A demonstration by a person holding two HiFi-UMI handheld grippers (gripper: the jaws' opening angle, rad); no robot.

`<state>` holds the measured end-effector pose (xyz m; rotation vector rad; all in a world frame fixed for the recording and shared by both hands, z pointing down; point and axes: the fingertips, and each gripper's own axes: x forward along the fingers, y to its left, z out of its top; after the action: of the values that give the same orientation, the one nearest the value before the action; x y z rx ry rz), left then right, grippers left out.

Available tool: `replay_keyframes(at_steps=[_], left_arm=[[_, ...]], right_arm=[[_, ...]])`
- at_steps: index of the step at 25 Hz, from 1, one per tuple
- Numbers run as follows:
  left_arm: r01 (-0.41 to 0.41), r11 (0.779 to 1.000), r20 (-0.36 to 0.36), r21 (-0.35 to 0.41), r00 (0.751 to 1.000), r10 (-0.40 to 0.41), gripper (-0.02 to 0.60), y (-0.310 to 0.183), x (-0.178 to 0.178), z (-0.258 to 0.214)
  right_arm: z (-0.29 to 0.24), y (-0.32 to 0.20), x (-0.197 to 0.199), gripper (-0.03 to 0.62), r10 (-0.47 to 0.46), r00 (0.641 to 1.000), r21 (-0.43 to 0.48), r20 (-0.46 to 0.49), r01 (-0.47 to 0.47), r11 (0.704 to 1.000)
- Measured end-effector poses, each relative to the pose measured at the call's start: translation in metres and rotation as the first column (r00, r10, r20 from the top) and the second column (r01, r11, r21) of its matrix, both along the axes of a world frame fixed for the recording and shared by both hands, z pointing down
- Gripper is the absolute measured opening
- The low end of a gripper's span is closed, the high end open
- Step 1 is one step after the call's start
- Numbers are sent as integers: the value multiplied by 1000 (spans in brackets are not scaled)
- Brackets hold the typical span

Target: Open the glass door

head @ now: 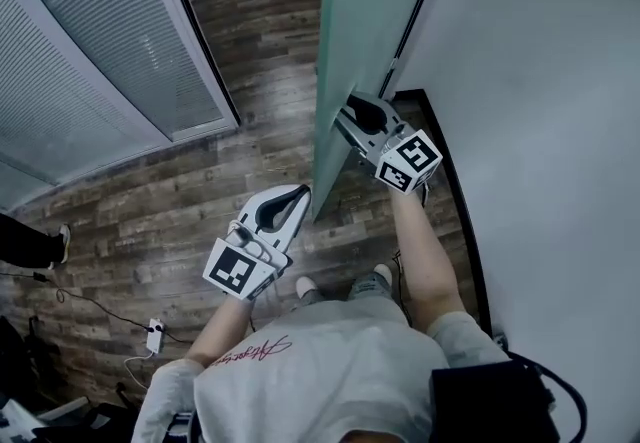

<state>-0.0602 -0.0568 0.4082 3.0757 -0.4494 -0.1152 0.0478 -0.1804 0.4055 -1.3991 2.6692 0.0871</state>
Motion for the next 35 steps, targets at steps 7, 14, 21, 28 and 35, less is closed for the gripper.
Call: replay_keyframes(at_steps=[7,14,21,28,35], left_arm=[[-79,997,4,16,997,79,17,33,50,-5],[-128,992,3,17,992,128,17,70,114,-6],[-171,985,1,12,985,171,17,107,171,-7],[-235,972,23,17,972,234,17,143,224,-2],[-284,958,20,27,959,283,17,176,281,-3]], right_arm=[[-1,51,37,129,-63,998,13,17,62,998],[1,99,80,127,-122,993,9,9,122,993],[-1,141,128,126,-170,985,17,22,170,985],[-1,173,178,124,-186,983,-11,-2,186,982],[2,204,233,123,-187,982,-23,-4,186,982]])
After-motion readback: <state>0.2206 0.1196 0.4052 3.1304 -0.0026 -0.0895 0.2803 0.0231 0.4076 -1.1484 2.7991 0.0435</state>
